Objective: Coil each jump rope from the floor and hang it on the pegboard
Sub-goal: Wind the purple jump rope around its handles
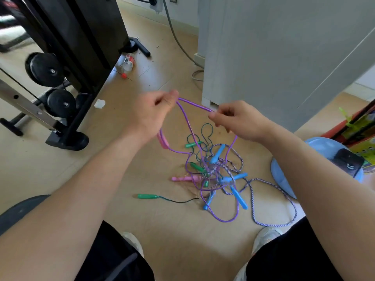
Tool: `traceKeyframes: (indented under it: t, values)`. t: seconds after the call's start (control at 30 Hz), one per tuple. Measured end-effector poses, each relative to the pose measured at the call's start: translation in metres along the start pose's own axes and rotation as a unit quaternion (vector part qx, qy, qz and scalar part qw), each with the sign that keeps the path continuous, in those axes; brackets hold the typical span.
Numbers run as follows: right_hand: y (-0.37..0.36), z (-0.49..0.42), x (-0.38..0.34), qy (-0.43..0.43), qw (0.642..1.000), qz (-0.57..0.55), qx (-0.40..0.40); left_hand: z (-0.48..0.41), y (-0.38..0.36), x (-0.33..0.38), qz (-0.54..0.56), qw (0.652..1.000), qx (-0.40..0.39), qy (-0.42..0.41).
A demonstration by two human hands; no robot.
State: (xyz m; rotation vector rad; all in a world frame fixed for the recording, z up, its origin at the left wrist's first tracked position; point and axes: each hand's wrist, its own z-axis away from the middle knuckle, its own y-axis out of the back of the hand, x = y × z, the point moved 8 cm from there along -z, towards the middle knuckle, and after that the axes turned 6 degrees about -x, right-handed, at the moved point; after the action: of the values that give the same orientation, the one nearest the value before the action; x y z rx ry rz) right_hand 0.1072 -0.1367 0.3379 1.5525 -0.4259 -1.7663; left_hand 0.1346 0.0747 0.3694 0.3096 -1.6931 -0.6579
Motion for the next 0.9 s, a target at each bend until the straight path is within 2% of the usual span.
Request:
traceKeyframes:
  t: [0.07,0.13,0.2,0.27,0.3,0.33,0.4,0.43,0.53,0.6,0.67,0.73,0.77,0.83,0.9]
  values:
    - [-0.017,-0.002,0.044,-0.057,0.996,0.04,-0.05,-0.001,0.02,-0.014,0.019,0.999,0.039,0.031]
    - [-0.03,0.004,0.072,-0.104,0.987,0.077,-0.096,0.002,0.022,-0.031,0.011,0.996,0.021,0.087]
    - [-0.028,0.006,0.071,-0.11,0.986,0.089,-0.088,0.004,0.016,-0.044,-0.096,0.987,-0.003,0.127]
    - [-0.015,0.004,0.049,-0.079,0.994,0.071,-0.041,0.005,0.009,-0.041,-0.232,0.963,-0.018,0.134]
    - [-0.009,0.003,0.031,-0.054,0.996,0.064,-0.021,0.007,0.003,-0.037,-0.255,0.958,-0.029,0.127]
    - [-0.005,0.002,0.013,-0.031,0.997,0.069,-0.011,0.008,-0.006,-0.031,-0.238,0.963,-0.05,0.114]
    - [-0.004,0.003,-0.016,0.001,0.995,0.095,-0.005,0.012,-0.029,-0.016,-0.084,0.988,-0.111,0.072]
    - [-0.004,0.004,-0.026,0.008,0.995,0.1,-0.001,0.014,-0.041,-0.007,-0.015,0.988,-0.142,0.053]
    - [-0.001,0.006,-0.036,0.009,0.994,0.105,0.016,0.02,-0.062,0.009,-0.007,0.979,-0.203,0.0]
    - [0.001,0.006,-0.029,-0.004,0.995,0.095,-0.002,0.021,-0.061,0.008,0.003,0.976,-0.218,0.026]
    - [-0.004,0.007,-0.018,0.0,0.999,0.002,-0.04,0.018,-0.051,0.003,0.003,0.978,-0.206,0.032]
    - [-0.011,0.007,-0.005,0.01,0.989,-0.131,-0.063,0.014,-0.031,0.0,0.013,0.987,-0.154,0.045]
    - [-0.015,0.006,0.005,0.003,0.985,-0.161,-0.063,0.012,-0.021,-0.002,0.02,0.991,-0.122,0.053]
    - [-0.024,0.005,0.033,-0.041,0.986,-0.147,-0.062,0.008,0.001,-0.007,0.009,0.997,-0.052,0.064]
    - [-0.036,0.006,0.064,-0.099,0.987,-0.09,-0.093,0.005,0.019,-0.02,-0.003,0.996,0.01,0.093]
